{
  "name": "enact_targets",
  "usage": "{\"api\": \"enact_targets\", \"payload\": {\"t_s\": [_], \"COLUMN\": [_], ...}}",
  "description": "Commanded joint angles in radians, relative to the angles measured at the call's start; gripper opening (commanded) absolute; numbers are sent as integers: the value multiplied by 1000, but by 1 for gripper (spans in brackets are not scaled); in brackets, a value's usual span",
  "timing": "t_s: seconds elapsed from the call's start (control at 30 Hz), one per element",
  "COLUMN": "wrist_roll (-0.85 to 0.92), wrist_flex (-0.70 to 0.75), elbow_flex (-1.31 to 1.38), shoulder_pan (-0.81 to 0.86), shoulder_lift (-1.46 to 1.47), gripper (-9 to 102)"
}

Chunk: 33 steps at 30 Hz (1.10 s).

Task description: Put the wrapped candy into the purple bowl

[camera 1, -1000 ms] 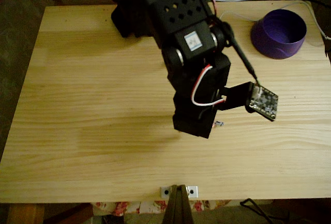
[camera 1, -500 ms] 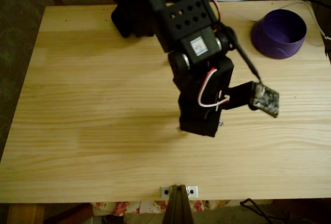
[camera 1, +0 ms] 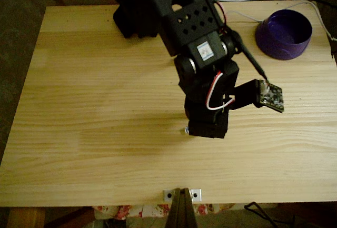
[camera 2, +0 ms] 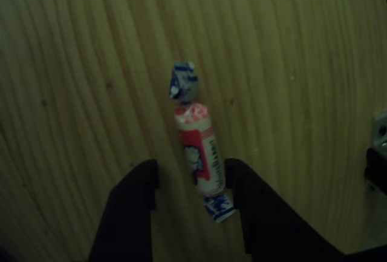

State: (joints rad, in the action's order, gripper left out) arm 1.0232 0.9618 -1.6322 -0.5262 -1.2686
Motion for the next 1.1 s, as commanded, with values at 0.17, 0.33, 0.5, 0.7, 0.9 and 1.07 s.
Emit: {"api": "enact_targets", "payload": {"t_s": [0.17,0.33,0.5,0.7,0.9,1.07], "wrist_roll": [28,37,15,-5,-60,-218], "wrist_flex": [-44,-55,-75,-109,-101,-43], "elbow_flex": [15,-6,-23,-41,-8,54], "shoulder_pan": [11,11,2,-3,11,31], "shoulder_lift": [-5,8,29,34,5,-72], "gripper": [19,16,11,5,5,5]}}
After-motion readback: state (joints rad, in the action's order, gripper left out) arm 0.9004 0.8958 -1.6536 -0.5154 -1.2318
